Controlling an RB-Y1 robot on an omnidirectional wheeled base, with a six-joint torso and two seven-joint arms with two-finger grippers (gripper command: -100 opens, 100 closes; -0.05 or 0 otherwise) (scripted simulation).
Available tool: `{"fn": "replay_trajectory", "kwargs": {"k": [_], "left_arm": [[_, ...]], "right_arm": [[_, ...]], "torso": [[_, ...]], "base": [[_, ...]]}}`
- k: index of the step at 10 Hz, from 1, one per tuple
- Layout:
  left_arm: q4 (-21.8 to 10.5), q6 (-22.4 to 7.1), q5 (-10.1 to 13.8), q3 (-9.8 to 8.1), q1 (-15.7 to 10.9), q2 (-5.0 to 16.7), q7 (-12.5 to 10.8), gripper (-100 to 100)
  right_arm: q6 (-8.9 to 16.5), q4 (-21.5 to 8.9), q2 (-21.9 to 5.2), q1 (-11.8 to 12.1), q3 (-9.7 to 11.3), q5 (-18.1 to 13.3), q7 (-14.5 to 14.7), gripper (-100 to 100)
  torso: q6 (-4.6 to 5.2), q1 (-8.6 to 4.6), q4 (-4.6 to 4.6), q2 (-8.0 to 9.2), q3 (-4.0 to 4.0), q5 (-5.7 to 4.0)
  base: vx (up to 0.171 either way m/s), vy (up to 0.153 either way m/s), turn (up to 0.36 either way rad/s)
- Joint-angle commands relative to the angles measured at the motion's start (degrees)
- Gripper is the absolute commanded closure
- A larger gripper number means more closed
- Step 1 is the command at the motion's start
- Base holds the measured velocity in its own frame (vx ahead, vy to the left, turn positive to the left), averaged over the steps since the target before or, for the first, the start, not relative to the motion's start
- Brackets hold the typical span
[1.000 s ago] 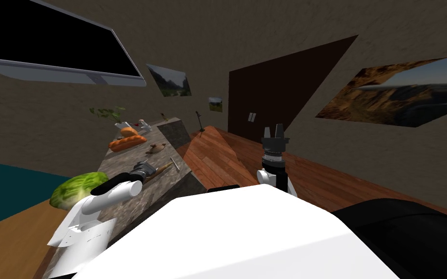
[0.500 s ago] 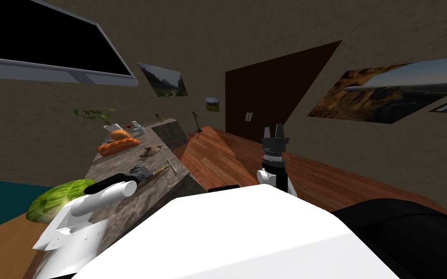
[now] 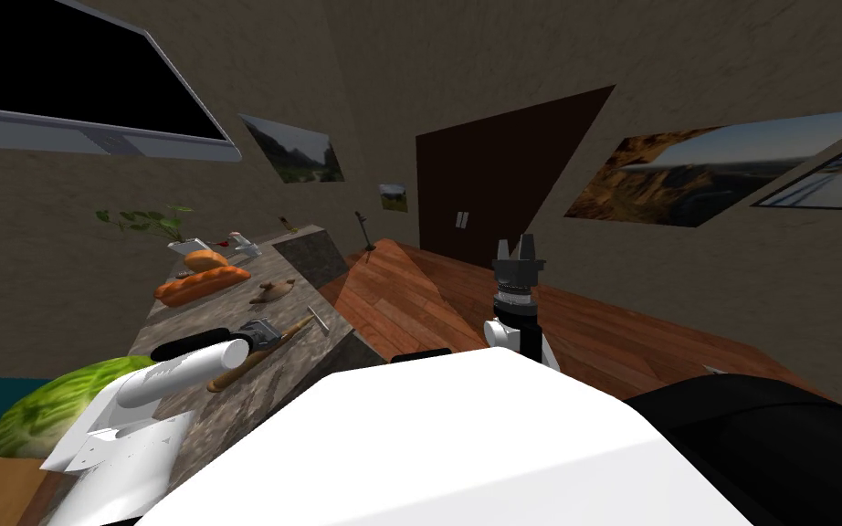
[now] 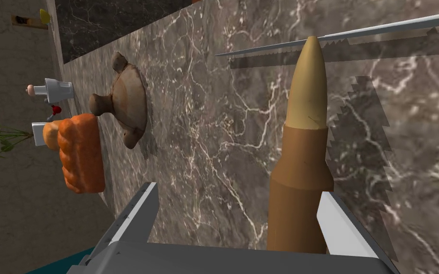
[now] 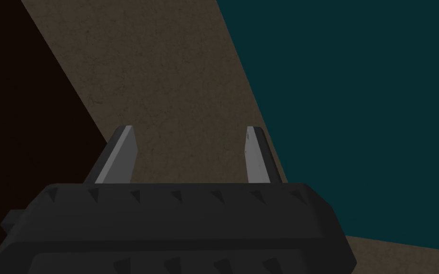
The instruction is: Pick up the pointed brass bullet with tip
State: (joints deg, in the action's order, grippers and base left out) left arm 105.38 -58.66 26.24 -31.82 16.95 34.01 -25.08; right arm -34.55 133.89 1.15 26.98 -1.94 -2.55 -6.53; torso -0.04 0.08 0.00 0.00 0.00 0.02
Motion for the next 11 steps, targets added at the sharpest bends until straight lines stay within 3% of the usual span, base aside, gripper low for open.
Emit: {"fn": "replay_trajectory", "kwargs": {"k": [1, 11], "left_arm": [[0.21, -1.66, 0.16, -0.17, 0.38, -0.05, -0.04, -100], [-5.46, -16.78, 2.95, -1.82, -0.80, 4.47, -0.79, -100]], "right_arm": [[0.00, 0.00, 0.00, 0.00, 0.00, 0.00, 0.00, 0], [0.00, 0.00, 0.00, 0.00, 0.00, 0.00, 0.00, 0]], "torso": [[0.00, 0.00, 0.00, 0.00, 0.00, 0.00], [0.01, 0.04, 0.00, -0.01, 0.00, 0.01]], "base": [[-0.001, 0.009, 0.003], [-0.002, 0.020, -0.098]]}}
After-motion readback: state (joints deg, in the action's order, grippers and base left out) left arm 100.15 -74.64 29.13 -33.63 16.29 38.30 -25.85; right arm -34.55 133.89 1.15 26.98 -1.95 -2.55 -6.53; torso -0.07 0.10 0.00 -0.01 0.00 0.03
